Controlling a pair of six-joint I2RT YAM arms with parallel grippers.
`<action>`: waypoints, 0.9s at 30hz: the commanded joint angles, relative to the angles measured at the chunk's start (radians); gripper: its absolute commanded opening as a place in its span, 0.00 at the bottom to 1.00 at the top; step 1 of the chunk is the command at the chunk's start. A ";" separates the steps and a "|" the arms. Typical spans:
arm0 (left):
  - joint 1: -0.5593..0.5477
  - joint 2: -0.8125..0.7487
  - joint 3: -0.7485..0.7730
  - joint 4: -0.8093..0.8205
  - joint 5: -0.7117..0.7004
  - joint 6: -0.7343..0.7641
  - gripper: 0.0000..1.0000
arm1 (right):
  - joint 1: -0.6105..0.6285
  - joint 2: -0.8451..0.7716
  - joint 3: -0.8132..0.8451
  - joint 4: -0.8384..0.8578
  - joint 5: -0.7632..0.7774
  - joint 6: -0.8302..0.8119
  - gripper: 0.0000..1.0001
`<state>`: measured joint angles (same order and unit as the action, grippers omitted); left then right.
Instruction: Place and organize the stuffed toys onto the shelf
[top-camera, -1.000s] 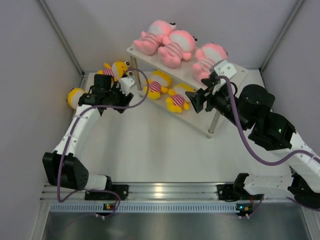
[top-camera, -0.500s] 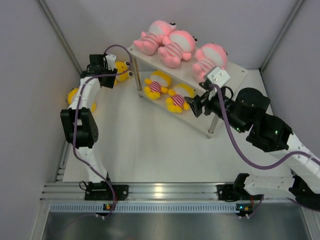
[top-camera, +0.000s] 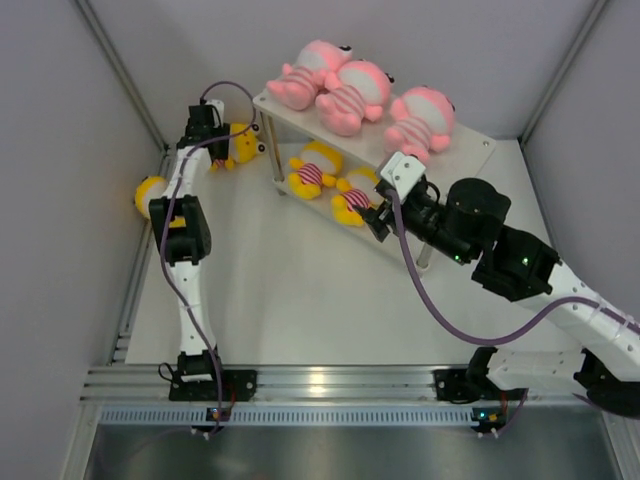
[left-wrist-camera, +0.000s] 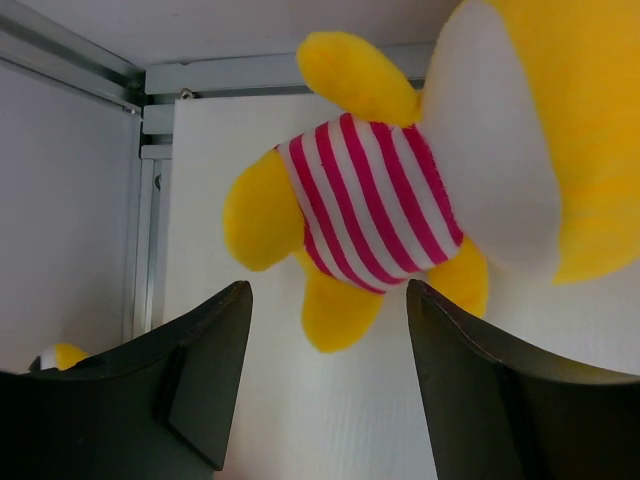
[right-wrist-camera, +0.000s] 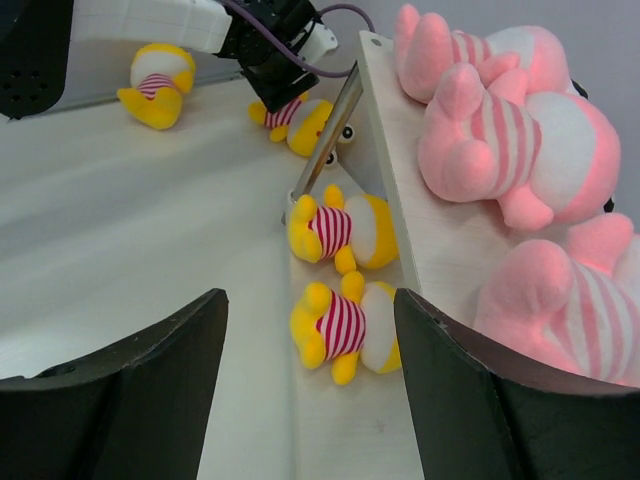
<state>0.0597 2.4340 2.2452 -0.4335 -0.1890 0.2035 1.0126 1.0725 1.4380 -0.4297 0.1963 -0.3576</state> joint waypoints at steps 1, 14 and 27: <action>0.012 0.085 0.083 0.047 -0.036 -0.003 0.69 | 0.017 0.000 0.002 0.058 -0.009 -0.049 0.68; 0.045 0.192 0.129 0.096 0.095 -0.036 0.52 | 0.017 0.040 0.013 0.068 0.037 -0.095 0.69; 0.045 0.149 0.076 0.153 0.103 0.028 0.00 | 0.017 0.064 0.032 0.051 0.048 -0.080 0.69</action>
<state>0.0971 2.6114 2.3337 -0.3573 -0.0940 0.2111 1.0126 1.1332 1.4338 -0.4053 0.2276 -0.4423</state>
